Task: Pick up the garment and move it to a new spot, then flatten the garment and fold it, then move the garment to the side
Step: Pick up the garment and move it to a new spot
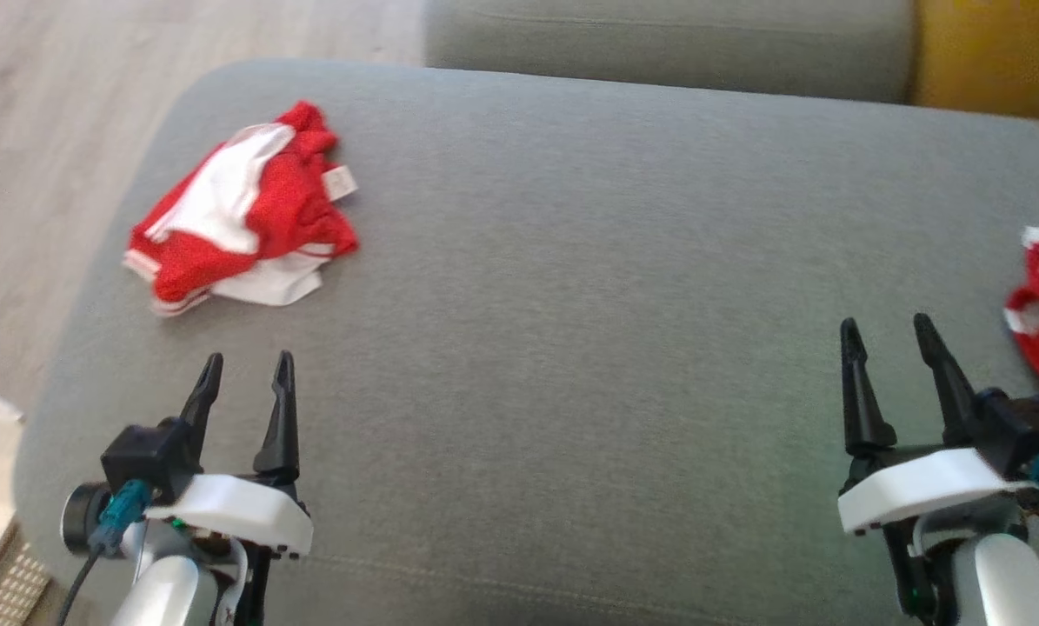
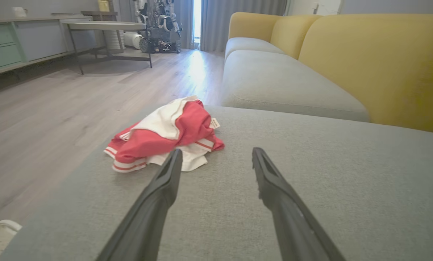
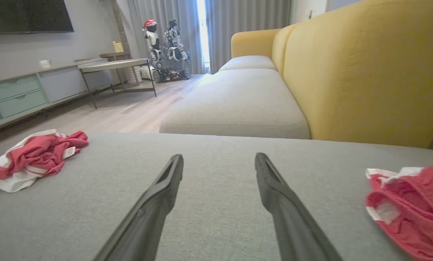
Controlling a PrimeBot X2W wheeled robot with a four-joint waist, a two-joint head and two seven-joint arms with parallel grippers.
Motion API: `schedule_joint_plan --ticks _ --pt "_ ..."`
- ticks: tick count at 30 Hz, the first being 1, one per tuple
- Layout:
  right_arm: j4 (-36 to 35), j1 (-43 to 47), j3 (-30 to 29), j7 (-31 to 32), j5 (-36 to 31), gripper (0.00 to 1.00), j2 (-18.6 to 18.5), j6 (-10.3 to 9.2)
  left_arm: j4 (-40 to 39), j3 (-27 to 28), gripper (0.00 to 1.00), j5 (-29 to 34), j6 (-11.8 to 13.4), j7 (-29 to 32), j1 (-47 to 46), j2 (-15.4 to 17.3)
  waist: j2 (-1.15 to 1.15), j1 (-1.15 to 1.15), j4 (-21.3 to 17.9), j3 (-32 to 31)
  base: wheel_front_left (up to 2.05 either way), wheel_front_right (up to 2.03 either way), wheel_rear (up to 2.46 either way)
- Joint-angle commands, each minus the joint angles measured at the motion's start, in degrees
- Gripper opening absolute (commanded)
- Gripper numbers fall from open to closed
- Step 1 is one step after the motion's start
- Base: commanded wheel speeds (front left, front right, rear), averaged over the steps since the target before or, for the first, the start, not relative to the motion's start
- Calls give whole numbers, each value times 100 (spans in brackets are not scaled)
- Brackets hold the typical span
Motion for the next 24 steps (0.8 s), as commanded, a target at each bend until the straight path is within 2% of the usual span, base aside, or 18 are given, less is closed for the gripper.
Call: schedule_joint_plan --ticks 1,11,24 --pt "-238 -96 166 47 -30 100 -18 20 -139 257 100 -31 37 -67 -301 100 0 0 348 -49 0 0 0" --pt "-375 -14 468 145 -56 100 -18 20 -10 325 100 -86 6 -99 -252 98 0 0 996 -140 0 0 0" --pt "-397 10 626 221 -73 100 -18 20 -3 382 100 -106 26 -113 -213 104 0 0 1177 -132 0 0 0"
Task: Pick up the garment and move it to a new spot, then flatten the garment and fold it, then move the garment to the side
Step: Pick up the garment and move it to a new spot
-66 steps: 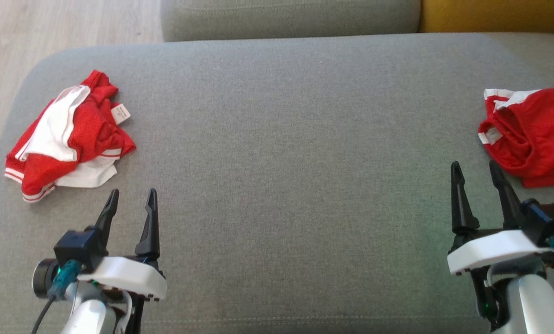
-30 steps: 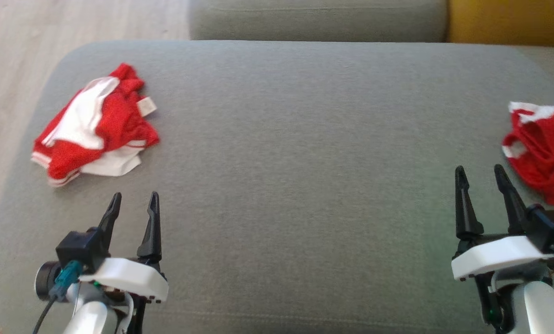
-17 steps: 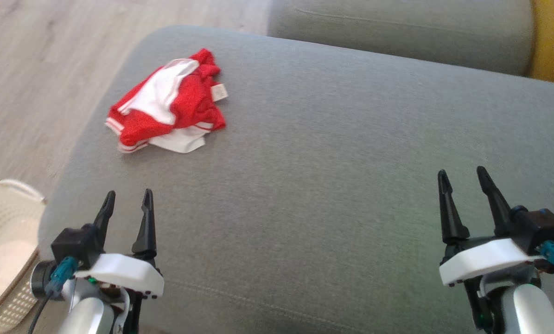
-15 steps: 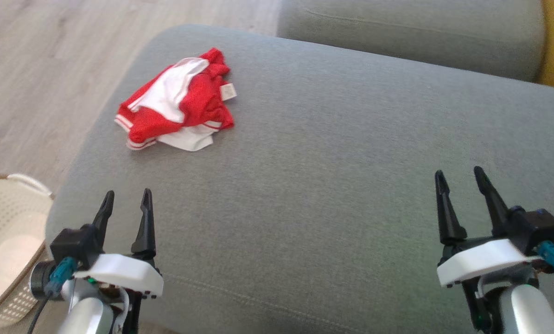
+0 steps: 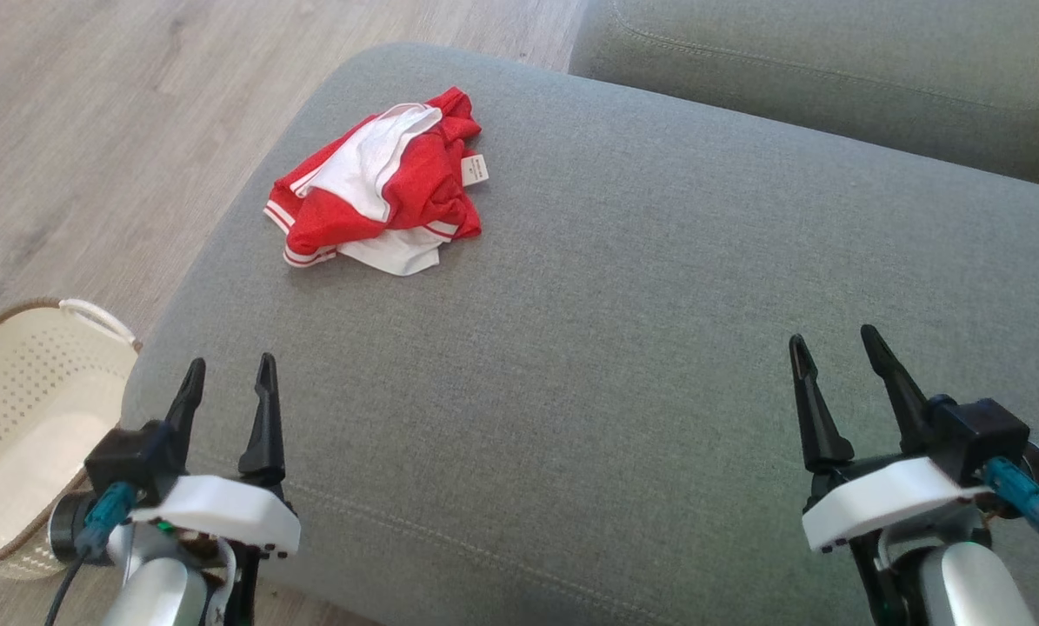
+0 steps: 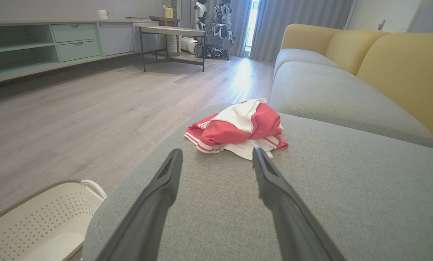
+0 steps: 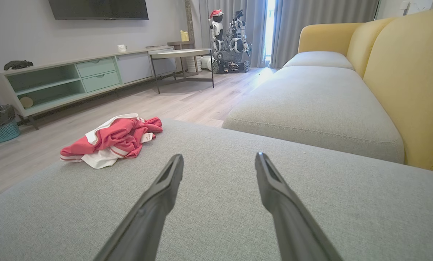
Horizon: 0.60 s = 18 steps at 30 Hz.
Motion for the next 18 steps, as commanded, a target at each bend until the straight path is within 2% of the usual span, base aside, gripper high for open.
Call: schedule_joint_plan --ticks 1,14,18 --pt "-242 -117 136 1 -32 100 -20 20 -148 239 100 -23 30 -67 -212 102 0 0 0 2 0 0 0" --pt "-291 -202 109 68 -57 100 -20 20 -147 269 100 -81 -9 -73 -338 27 0 0 0 187 0 0 0" --pt "-416 -358 115 160 -158 100 -20 20 -55 321 100 -256 -214 -74 -690 -42 0 0 -100 501 0 0 0"
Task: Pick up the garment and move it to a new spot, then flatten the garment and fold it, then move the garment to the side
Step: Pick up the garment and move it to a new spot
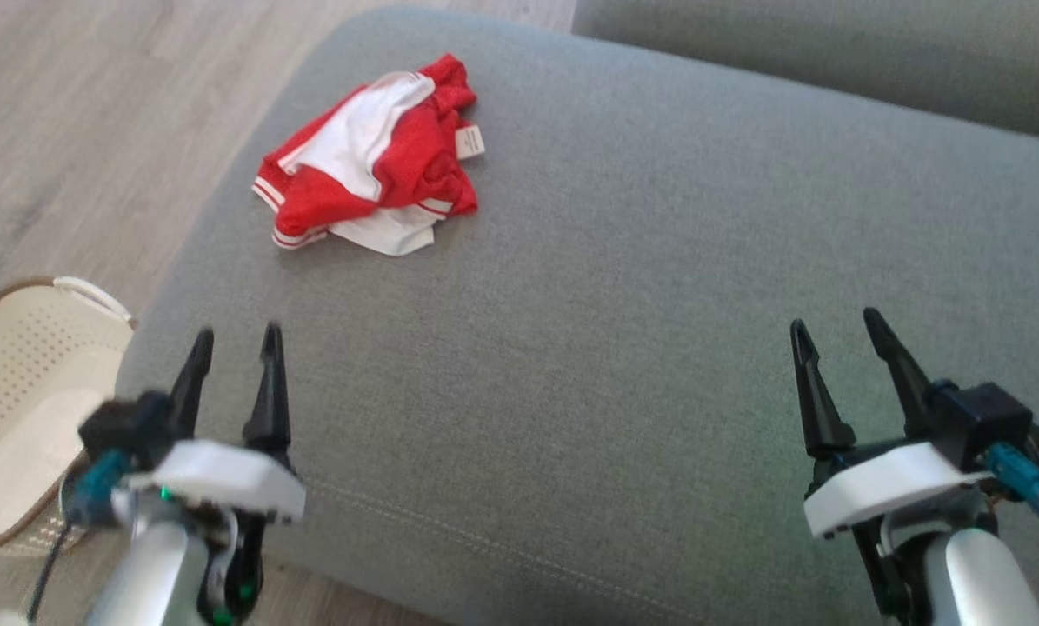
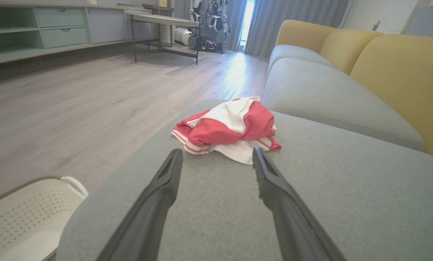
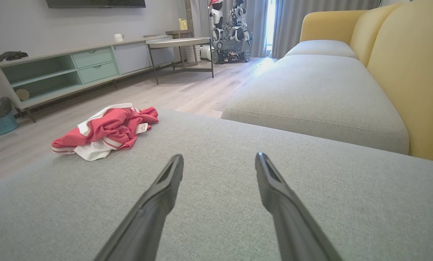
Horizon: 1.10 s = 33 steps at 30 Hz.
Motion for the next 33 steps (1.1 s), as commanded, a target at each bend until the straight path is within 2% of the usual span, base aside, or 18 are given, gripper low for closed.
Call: schedule_joint_plan --ticks 1,6,13,20,29,31,32,33 --pt "-282 -353 126 53 -79 100 -20 20 -79 270 100 -65 -105 -68 -636 57 0 0 -113 262 0 0 0" --pt "-388 -580 171 139 -170 100 -20 20 603 294 100 -204 -380 -8 -1467 72 0 0 -385 660 0 0 0" --pt "-449 -780 151 164 -235 100 -20 20 2111 262 100 -345 -747 338 -2567 178 0 0 -764 1049 0 0 0" --pt "-431 -860 123 136 -240 100 -20 20 3647 212 100 -537 -1104 795 -3510 203 0 0 -934 1216 0 0 0" --pt "-366 -992 183 83 -184 100 -20 20 5132 211 100 -827 -1328 1296 -4351 138 0 0 -1007 1296 0 0 0" --pt "-362 -1007 194 82 -178 100 -20 20 5325 173 15 -844 -1362 1321 -4458 141 0 0 -1023 1306 0 0 0" --pt "-360 -1013 198 81 -174 100 -20 20 5408 170 0 -866 -1374 1315 -4498 143 0 0 -1032 1308 0 0 0" --pt "-360 -1015 199 82 -171 100 -20 20 5475 155 0 -866 -1383 1278 -4533 154 0 0 -1040 1309 0 0 0"
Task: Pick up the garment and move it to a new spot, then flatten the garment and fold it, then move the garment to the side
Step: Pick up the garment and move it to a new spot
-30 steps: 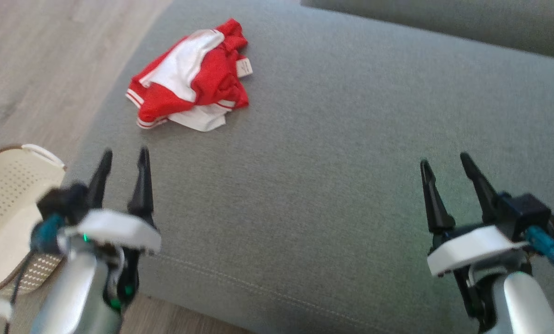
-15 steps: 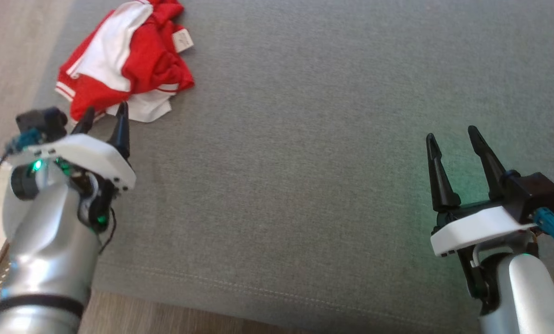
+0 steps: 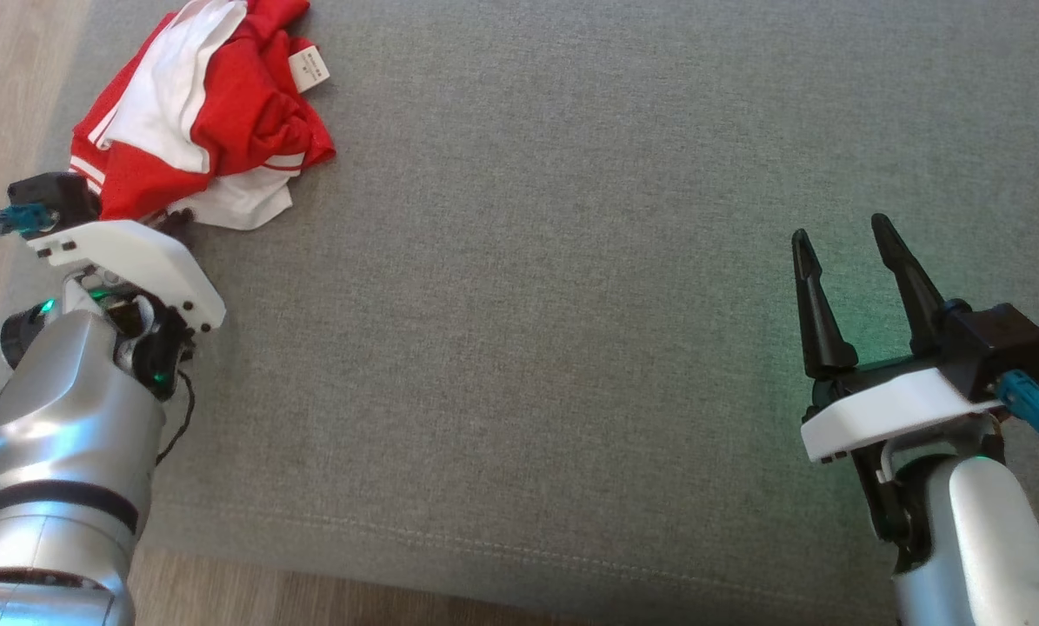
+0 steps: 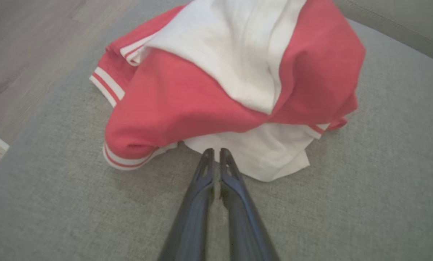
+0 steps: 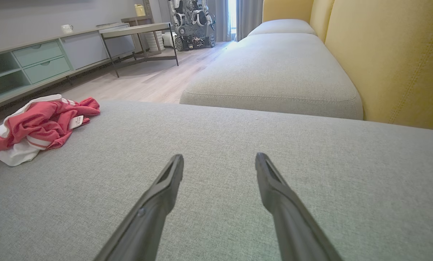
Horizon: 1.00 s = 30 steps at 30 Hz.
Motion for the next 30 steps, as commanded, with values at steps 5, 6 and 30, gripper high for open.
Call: schedule_joint_plan --ticks 5,6,30 --pt "-188 -145 102 -61 35 100 -14 20 -9 89 0 59 -8 -724 -309 335 0 0 -5 -28 0 0 0" --pt "-184 -128 90 -65 39 100 -14 20 -4 78 0 88 11 -896 -316 356 0 0 1 -46 0 0 0" --pt "-23 356 -25 -257 303 100 -14 20 -4678 1327 100 1388 877 -1371 2530 318 0 0 279 -975 0 0 0"
